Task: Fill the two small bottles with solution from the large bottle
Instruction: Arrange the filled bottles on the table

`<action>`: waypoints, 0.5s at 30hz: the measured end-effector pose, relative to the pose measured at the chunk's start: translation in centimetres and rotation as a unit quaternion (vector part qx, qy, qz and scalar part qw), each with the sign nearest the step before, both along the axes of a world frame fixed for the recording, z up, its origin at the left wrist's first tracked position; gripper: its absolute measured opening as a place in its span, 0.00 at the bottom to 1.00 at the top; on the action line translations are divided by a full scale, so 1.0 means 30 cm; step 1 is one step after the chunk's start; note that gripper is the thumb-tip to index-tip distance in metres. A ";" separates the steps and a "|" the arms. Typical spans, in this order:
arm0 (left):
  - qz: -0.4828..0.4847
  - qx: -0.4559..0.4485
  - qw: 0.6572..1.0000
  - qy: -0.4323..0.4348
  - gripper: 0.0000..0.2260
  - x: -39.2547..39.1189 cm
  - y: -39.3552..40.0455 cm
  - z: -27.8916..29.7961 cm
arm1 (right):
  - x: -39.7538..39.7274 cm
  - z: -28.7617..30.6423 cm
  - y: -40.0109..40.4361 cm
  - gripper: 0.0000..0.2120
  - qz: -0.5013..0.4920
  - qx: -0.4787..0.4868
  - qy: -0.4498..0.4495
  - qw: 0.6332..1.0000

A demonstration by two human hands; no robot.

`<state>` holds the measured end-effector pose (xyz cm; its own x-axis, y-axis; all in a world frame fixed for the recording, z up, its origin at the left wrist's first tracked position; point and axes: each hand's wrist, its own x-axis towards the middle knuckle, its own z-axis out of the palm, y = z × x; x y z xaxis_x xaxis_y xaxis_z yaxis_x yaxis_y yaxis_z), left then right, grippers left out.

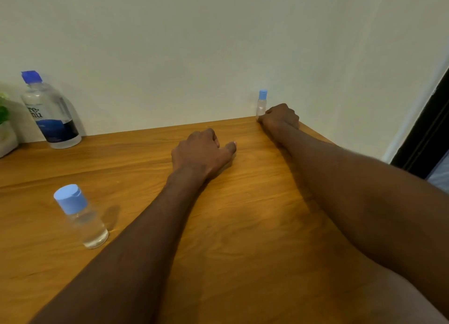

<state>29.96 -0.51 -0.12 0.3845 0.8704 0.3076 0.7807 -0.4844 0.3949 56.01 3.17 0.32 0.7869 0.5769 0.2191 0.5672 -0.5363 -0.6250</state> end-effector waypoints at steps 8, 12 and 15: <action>0.002 0.018 1.000 0.000 0.26 0.003 -0.002 -0.004 | -0.011 -0.001 0.009 0.23 -0.012 -0.025 -0.040 0.999; 0.002 0.018 1.000 0.008 0.24 0.004 0.000 -0.002 | -0.010 0.000 -0.001 0.27 -0.004 -0.007 -0.016 1.000; -0.005 0.016 1.000 0.019 0.21 0.002 0.005 0.001 | -0.021 0.018 -0.026 0.33 -0.008 0.047 0.027 0.999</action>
<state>30.02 -0.37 -0.10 0.4054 0.8564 0.3196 0.7899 -0.5042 0.3491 55.39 2.39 0.87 0.8079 0.5433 0.2283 0.5232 -0.4828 -0.7023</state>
